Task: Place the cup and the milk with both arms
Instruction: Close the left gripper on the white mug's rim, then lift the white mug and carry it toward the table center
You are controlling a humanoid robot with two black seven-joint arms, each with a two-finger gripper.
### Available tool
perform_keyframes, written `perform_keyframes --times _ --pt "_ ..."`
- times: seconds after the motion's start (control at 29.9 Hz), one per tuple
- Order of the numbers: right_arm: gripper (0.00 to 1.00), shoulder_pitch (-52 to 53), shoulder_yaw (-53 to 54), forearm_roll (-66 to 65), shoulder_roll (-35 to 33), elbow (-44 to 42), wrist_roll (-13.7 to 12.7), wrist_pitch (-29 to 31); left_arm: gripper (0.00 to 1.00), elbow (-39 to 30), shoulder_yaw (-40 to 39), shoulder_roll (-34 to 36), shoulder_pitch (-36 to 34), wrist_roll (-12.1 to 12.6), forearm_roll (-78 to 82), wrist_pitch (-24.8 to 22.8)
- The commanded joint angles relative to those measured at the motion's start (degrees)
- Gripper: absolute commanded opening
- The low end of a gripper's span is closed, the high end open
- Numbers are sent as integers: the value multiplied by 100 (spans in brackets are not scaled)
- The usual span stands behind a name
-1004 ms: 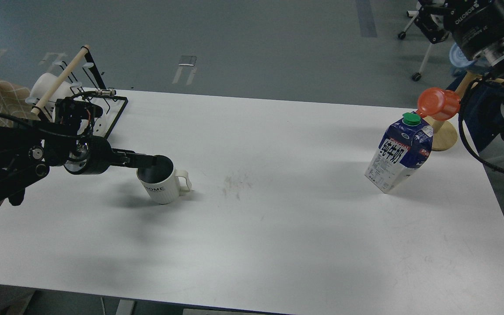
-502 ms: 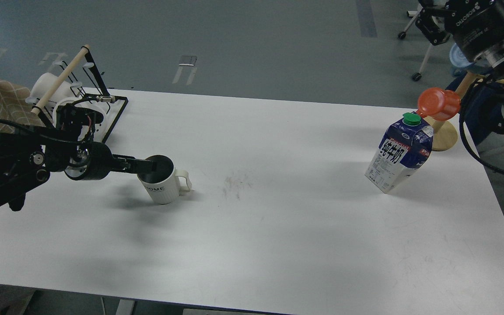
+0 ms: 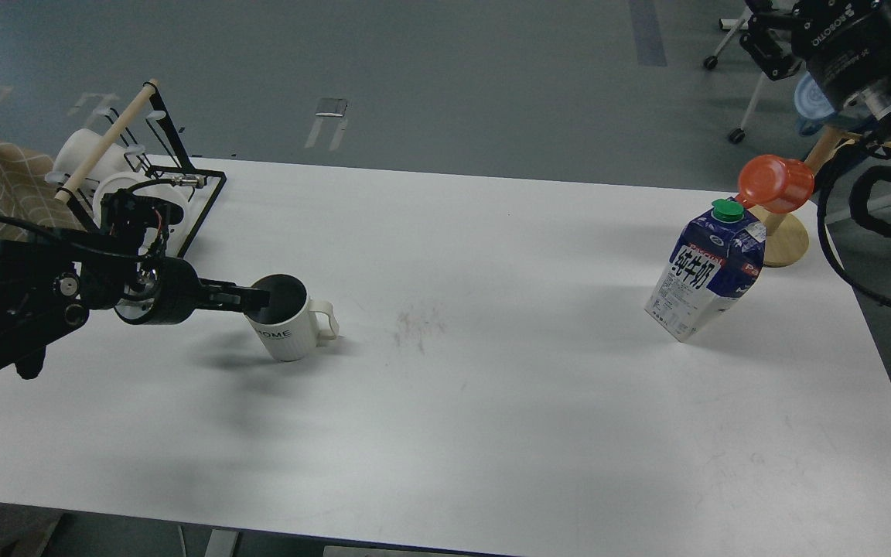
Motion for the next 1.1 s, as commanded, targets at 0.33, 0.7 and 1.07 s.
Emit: perform_keyframes --times 0.33,0.7,1.07 --pt "100 -42 17 0 -21 0 0 0 0 -130 -35 18 -346 60 12 0" --pt "100 291 52 0 -56 -9 -18 0 0 -482 -8 -761 -1708 104 108 0" --pt "100 546 26 -9 -12 -9 -27 0 0 -157 693 -2609 -2253 535 257 0"
